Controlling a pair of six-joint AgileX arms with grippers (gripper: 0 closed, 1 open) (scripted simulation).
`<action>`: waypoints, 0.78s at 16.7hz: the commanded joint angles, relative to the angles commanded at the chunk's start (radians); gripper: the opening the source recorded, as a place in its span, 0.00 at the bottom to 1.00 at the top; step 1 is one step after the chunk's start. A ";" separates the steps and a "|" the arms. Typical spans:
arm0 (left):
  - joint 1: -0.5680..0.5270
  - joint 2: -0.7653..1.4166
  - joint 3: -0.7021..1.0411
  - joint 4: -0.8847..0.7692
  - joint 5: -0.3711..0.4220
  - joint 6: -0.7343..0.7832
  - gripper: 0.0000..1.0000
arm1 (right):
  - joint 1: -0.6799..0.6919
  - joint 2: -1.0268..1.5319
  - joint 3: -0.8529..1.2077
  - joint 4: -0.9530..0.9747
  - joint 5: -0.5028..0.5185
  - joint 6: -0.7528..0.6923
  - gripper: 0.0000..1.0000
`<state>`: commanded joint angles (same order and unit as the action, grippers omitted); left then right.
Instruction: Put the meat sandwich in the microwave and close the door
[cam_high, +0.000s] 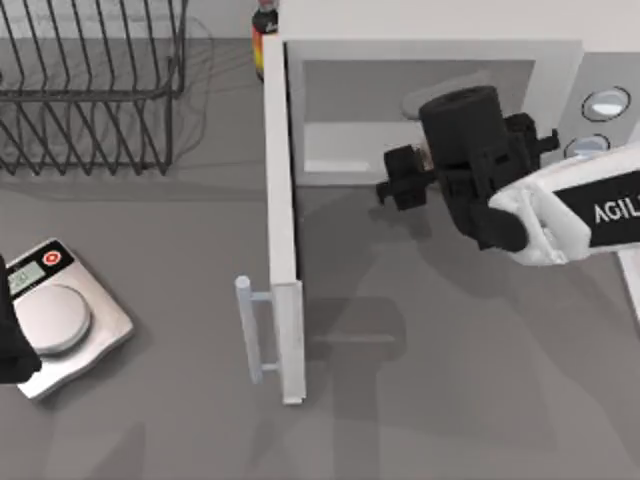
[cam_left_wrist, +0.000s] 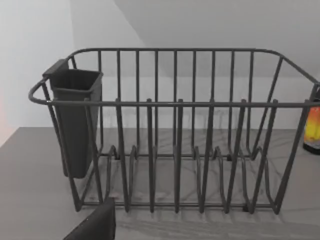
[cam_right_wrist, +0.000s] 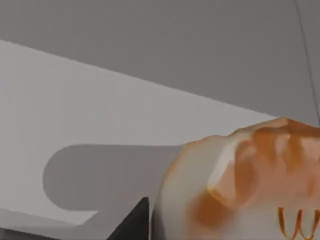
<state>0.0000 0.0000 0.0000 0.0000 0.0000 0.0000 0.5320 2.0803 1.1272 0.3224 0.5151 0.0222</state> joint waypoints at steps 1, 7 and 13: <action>0.000 0.000 0.000 0.000 0.000 0.000 1.00 | 0.022 0.029 0.004 0.076 0.024 0.055 0.00; 0.000 0.000 0.000 0.000 0.000 0.000 1.00 | 0.104 0.137 0.018 0.311 0.105 0.247 0.00; 0.000 0.000 0.000 0.000 0.000 0.000 1.00 | 0.100 0.137 0.016 0.310 0.103 0.250 0.00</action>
<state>0.0000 0.0000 0.0000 0.0000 0.0000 0.0000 0.6317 2.2176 1.1437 0.6321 0.6180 0.2720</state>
